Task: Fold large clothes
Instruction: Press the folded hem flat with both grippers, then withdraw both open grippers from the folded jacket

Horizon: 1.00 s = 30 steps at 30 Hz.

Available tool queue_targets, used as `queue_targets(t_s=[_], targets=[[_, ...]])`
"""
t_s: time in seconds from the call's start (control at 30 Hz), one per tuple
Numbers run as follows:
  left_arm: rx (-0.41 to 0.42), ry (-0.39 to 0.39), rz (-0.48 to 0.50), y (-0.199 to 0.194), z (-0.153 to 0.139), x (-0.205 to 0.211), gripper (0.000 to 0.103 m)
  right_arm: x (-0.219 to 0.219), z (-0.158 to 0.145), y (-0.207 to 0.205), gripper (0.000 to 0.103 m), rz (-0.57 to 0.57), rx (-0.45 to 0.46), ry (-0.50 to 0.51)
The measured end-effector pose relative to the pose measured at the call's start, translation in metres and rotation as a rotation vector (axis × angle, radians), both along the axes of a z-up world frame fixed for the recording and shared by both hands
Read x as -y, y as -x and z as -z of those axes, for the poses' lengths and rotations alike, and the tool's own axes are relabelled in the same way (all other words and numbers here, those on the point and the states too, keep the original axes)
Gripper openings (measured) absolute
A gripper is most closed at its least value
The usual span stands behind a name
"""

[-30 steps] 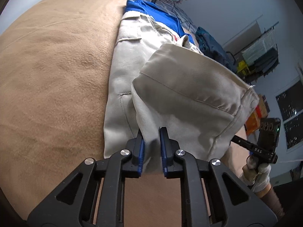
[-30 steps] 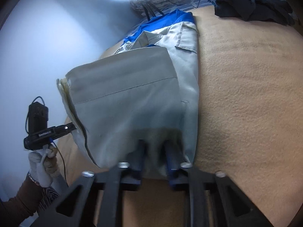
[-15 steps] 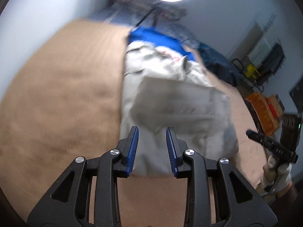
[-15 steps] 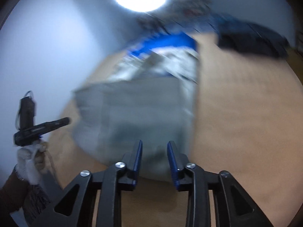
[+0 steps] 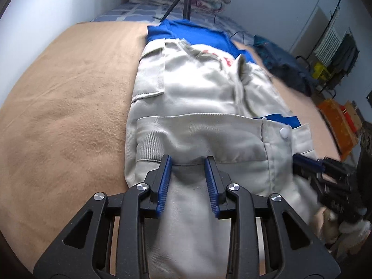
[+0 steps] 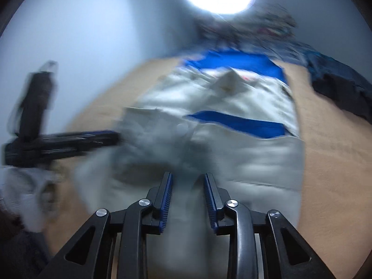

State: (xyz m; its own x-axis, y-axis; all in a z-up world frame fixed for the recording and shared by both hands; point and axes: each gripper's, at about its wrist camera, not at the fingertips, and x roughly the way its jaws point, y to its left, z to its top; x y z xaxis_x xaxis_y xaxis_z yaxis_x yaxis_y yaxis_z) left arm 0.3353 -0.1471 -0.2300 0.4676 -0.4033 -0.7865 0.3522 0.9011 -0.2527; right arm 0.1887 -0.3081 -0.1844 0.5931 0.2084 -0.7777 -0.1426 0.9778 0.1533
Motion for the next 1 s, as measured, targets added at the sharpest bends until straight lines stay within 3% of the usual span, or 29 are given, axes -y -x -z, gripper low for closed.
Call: queue_targets(t_s=[0.03, 0.1, 0.17, 0.3, 0.47, 0.57, 0.63, 0.8, 1.0], targets=[[0.021, -0.018, 0.021, 0.000, 0.002, 0.003, 0.031, 0.006, 0.005, -0.004, 0.014, 0.027, -0.019, 0.020], [0.027, -0.019, 0.050, 0.001, -0.001, 0.001, 0.032, 0.018, 0.013, -0.010, 0.011, 0.027, -0.048, -0.017], [0.001, 0.061, 0.008, 0.000, -0.012, -0.020, 0.032, 0.022, 0.010, -0.009, 0.011, 0.030, -0.065, -0.028], [-0.004, 0.192, -0.090, 0.003, -0.039, -0.075, 0.032, 0.038, -0.015, 0.008, 0.019, 0.062, -0.030, -0.074], [-0.021, 0.223, -0.090, 0.022, -0.039, -0.092, 0.032, 0.059, -0.034, 0.031, 0.023, 0.085, 0.012, -0.111], [-0.031, 0.178, -0.044, 0.034, -0.032, -0.074, 0.032, 0.058, -0.032, 0.035, 0.023, 0.086, -0.001, -0.095], [-0.024, 0.107, 0.002, 0.043, -0.026, -0.055, 0.032, 0.053, -0.027, 0.034, 0.023, 0.077, -0.014, -0.078], [-0.053, -0.035, -0.004, 0.048, 0.003, -0.027, 0.033, 0.042, -0.008, 0.034, 0.023, 0.075, -0.066, 0.014], [-0.100, -0.020, -0.067, 0.041, 0.001, -0.032, 0.036, 0.030, 0.005, 0.030, 0.023, 0.102, -0.117, 0.129]])
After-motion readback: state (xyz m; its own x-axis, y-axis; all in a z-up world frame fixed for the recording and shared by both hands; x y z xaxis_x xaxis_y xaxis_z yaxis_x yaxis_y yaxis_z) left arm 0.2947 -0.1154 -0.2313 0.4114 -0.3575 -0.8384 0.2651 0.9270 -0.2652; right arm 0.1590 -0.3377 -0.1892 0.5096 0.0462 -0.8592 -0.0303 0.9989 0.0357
